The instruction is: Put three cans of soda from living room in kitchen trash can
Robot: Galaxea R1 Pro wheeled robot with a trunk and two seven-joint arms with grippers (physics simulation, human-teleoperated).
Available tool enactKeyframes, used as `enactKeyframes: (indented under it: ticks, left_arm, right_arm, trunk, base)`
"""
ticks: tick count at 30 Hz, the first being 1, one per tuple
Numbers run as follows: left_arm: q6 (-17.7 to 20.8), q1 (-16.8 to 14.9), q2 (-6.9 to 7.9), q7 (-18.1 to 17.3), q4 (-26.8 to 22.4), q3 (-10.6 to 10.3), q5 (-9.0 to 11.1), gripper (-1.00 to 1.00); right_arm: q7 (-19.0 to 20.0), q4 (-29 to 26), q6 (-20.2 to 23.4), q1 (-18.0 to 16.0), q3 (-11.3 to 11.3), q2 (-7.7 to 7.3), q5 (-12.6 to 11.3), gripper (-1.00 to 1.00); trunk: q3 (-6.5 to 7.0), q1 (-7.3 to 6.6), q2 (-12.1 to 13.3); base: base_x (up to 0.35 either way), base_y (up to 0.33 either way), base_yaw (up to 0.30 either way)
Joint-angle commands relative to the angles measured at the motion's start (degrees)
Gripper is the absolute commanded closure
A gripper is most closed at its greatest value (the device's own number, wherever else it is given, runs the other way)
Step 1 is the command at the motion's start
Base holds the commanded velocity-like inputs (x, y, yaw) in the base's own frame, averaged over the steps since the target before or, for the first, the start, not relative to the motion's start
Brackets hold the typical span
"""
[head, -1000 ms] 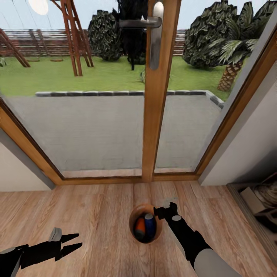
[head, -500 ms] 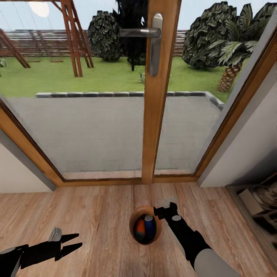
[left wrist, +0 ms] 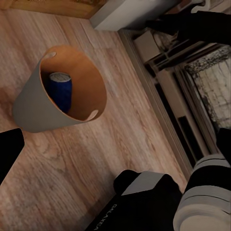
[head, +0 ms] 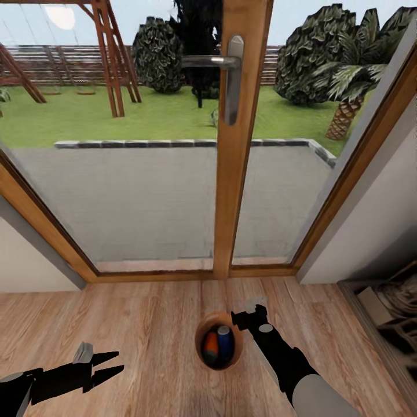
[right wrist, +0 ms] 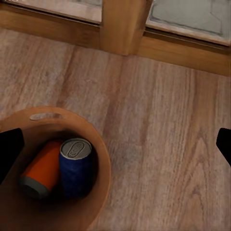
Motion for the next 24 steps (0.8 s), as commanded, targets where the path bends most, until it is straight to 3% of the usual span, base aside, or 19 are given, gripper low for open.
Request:
enactKeyframes:
  ticks: [1,24]
  left_arm:
    - [0.0,0.0,0.00,0.0,0.0,0.0,0.0,-1.00]
    - [0.0,0.0,-0.07,0.0,0.0,0.0,0.0,-1.00]
  right_arm:
    - [0.0,0.0,0.0,0.0,0.0,0.00,0.0,-1.00]
    - [0.0,0.0,0.0,0.0,-0.1,0.00,0.0,-1.00]
  trunk:
    - [0.19,-0.23,0.4]
    - [4.31,-5.28,9.6]
  base:
    - [0.000,0.000,0.000]
    - [0.000,0.000,0.000]
